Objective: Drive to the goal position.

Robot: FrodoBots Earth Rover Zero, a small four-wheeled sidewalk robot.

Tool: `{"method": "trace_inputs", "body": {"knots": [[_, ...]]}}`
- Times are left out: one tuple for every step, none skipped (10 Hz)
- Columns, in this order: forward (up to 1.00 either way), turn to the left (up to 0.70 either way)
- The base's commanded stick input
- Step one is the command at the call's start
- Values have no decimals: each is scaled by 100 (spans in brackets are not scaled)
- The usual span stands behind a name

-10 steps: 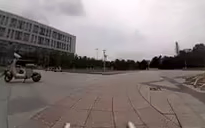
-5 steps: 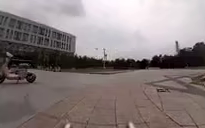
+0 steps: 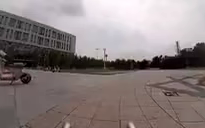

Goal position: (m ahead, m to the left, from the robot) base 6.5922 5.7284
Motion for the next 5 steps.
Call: {"method": "trace_inputs", "body": {"knots": [[78, 0], [78, 0], [78, 0], [78, 0], [78, 0]]}}
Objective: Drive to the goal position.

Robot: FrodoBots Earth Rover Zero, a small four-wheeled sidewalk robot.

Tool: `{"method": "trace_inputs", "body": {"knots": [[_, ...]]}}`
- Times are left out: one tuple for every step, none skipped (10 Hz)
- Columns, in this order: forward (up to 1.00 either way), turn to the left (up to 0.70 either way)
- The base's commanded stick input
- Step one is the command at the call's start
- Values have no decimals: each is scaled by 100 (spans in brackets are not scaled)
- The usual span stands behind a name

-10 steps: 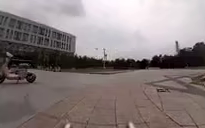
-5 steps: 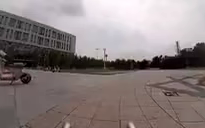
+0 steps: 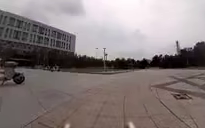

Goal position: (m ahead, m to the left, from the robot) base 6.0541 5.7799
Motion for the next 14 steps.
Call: {"method": "trace_inputs", "body": {"knots": [[78, 0], [78, 0], [78, 0], [78, 0], [78, 0], [78, 0], [78, 0], [78, 0], [78, 0], [80, 0], [81, 0], [82, 0], [82, 0], [82, 0]]}}
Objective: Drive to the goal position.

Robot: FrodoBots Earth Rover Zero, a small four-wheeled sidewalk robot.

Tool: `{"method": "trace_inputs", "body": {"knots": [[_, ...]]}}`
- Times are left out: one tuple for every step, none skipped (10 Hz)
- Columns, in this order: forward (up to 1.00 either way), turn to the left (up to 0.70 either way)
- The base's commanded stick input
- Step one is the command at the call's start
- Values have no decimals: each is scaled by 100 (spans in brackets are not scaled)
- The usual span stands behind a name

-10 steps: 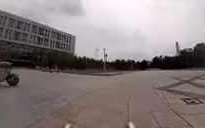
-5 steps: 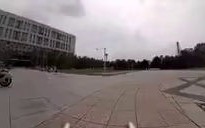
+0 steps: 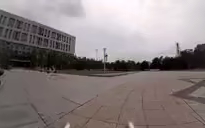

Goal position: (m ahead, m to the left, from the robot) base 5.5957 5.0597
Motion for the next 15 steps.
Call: {"method": "trace_inputs", "body": {"knots": [[82, 0], [82, 0], [82, 20], [82, 33], [82, 33], [82, 33], [82, 33], [82, 33], [82, 33], [82, 33], [83, 33], [84, 34], [85, 34], [85, 34], [85, 34]]}}
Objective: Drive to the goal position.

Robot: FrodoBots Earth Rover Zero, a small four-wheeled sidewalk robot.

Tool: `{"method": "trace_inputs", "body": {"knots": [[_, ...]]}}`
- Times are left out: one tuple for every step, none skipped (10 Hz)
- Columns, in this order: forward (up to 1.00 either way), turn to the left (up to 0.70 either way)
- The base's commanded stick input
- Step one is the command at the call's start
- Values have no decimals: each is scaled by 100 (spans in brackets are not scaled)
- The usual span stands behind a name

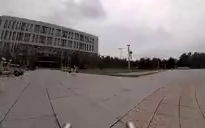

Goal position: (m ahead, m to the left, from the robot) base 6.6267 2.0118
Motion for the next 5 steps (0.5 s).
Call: {"method": "trace_inputs", "body": {"knots": [[85, 34], [85, 18], [85, 3], [85, 0], [85, 0]]}}
